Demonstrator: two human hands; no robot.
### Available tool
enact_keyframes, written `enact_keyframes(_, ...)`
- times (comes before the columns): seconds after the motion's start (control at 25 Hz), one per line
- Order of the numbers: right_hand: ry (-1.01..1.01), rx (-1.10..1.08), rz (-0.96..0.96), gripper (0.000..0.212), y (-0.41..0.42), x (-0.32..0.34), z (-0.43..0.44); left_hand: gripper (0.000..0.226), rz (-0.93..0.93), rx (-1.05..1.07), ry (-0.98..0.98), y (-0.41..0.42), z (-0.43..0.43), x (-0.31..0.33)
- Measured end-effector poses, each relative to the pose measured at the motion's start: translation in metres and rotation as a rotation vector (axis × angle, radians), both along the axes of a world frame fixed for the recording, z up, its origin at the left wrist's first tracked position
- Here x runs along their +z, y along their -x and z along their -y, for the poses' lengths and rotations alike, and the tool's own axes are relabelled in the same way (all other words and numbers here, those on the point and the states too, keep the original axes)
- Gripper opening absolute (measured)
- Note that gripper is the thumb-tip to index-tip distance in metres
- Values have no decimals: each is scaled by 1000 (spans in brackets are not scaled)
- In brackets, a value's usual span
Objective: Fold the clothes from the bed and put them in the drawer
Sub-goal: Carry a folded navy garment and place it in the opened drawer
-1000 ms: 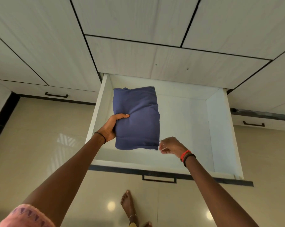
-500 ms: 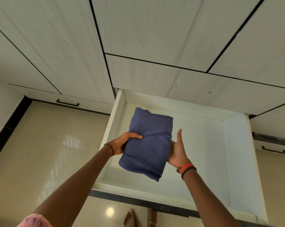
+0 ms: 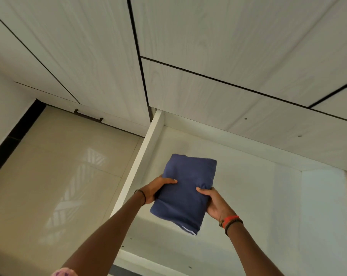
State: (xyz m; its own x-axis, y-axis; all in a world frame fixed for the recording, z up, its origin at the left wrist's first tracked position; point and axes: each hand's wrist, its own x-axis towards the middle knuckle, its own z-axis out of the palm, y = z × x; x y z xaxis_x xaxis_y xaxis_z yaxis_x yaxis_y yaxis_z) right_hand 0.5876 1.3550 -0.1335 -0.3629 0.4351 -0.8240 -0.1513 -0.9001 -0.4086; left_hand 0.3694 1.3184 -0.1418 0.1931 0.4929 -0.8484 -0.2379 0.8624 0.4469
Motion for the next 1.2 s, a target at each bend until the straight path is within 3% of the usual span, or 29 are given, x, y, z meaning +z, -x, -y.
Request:
enact_keyframes(0.16, -85, 11, -1, 32, 22, -22, -54, 59, -72, 84, -87, 15, -41, -20)
enact_keyframes(0.32, -210, 29, 77, 48, 48, -52, -109, 67, -325, 182, -219, 28, -90, -38)
enact_keyframes(0.4, -226, 193, 215, 63, 54, -68, -122, 71, -463, 114, -222, 29, -102, -46)
enact_keyframes(0.52, -215, 407, 401, 75, 61, -87, -122, 70, -647, -177, -214, 30, -99, -67)
enact_keyframes(0.64, -221, 349, 446, 73, 73, -100, -117, 78, -732, -356, -195, 28, -88, -84)
enact_keyframes(0.92, -300, 396, 492, 74, 81, -115, -118, 75, -939, -341, -234, 29, -77, -98)
enact_keyframes(1.2, -412, 482, 737, 76, 97, -92, -103, 73, -973, -381, -276, 19, -65, -76)
